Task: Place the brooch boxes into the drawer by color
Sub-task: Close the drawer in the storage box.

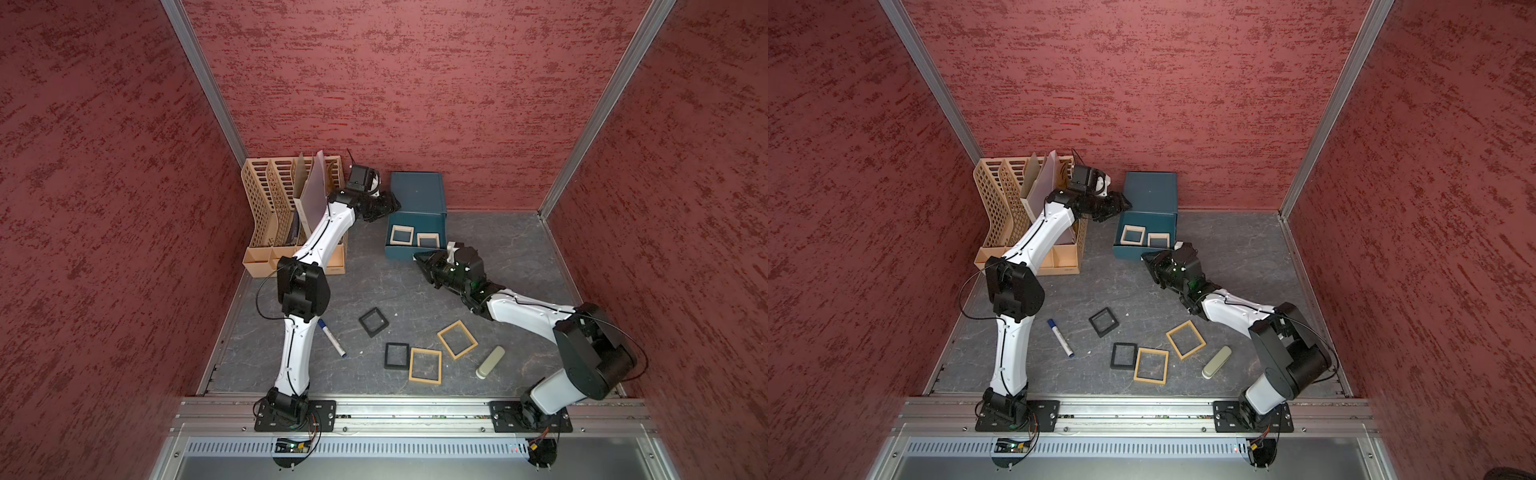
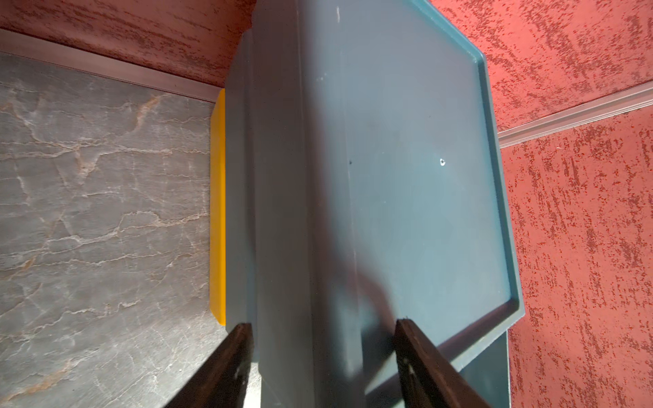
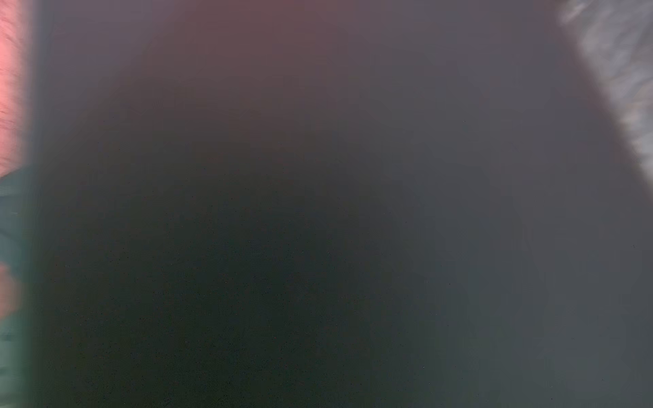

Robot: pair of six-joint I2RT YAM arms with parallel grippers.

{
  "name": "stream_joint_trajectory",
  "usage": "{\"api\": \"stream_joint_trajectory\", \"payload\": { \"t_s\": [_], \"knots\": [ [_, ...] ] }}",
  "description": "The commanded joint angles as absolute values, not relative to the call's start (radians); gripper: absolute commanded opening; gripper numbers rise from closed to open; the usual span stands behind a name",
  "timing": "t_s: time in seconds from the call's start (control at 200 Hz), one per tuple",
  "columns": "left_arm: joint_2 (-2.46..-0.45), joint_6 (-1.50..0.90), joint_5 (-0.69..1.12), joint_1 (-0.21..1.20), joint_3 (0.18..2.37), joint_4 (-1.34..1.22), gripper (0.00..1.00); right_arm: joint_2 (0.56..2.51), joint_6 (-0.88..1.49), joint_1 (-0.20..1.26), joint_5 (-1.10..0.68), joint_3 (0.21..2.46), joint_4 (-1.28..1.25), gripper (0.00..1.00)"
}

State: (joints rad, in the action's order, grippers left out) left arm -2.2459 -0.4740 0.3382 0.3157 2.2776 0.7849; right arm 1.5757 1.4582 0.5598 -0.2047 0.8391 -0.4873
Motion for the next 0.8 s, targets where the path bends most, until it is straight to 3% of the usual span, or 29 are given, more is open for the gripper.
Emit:
{"api": "stream_joint_trajectory", "payload": {
  "t_s": [0.0, 0.506, 0.796],
  "knots": [
    [-2.277, -0.456, 0.315, 0.322, 2.254, 0.804, 0.66, 1.573, 1.501, 0.566, -0.123, 0.831, -0.619, 0.31],
    [-2.274, -0.451, 0.306, 0.331, 2.254, 0.816, 0.63, 1.686, 1.559, 0.561, -0.044, 0.936, -0.652, 0.3],
    [-2.269, -0.449, 0.304, 0.337, 2.249, 0.821, 0.6, 1.733, 1.574, 0.557, 0.0, 1.005, -0.632, 0.14]
  ]
}}
